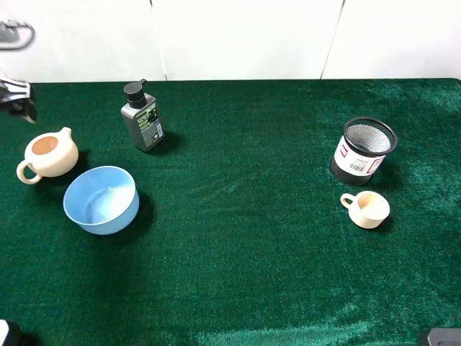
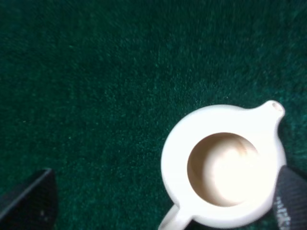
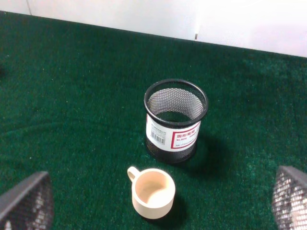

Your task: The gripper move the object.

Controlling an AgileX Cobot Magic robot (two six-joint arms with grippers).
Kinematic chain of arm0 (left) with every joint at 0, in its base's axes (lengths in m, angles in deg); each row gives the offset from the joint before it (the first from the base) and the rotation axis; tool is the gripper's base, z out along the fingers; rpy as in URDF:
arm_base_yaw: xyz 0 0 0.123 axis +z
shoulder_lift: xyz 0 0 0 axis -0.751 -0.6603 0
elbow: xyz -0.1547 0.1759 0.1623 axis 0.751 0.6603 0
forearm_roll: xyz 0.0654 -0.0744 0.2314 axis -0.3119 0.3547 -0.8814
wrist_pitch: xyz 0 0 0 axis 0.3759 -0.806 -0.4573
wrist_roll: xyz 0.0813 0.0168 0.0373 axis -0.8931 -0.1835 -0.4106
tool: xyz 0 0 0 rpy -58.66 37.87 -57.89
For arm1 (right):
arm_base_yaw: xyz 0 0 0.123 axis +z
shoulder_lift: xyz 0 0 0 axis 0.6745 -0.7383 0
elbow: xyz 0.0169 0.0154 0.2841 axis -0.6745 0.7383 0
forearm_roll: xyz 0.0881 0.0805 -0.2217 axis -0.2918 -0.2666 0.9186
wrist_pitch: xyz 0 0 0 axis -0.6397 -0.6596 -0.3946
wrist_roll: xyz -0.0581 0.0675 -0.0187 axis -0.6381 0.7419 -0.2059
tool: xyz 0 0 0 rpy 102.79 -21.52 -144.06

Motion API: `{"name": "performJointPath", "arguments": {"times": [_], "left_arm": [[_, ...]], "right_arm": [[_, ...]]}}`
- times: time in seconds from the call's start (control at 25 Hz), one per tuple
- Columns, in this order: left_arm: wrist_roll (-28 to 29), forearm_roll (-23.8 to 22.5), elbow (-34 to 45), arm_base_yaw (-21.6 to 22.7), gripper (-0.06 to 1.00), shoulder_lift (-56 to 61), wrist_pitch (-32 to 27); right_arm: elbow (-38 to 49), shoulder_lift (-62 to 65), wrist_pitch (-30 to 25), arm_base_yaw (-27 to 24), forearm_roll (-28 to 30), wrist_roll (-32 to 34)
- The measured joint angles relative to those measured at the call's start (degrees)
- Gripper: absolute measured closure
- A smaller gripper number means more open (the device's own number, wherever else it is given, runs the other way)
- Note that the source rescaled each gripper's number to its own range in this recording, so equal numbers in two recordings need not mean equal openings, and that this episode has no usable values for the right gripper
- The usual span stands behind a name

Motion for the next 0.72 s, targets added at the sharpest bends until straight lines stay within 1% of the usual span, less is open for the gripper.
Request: {"name": "performJointPath", "arguments": {"times": [0.08,0.2,0.72], "left_arm": [[0.0,1.16,0.0,0.0,-0.03,3.57,-1.61],[-0.05,1.67,0.0,0.0,-0.05,8.89,-5.28],[-1.59,1.86,0.0,0.0,-0.06,34.95,-22.56]], "right_arm": [[0.0,0.0,0.0,0.0,0.0,0.0],[0.0,0.0,0.0,0.0,0.0,0.0],[0.0,0.0,0.0,0.0,0.0,0.0]]}}
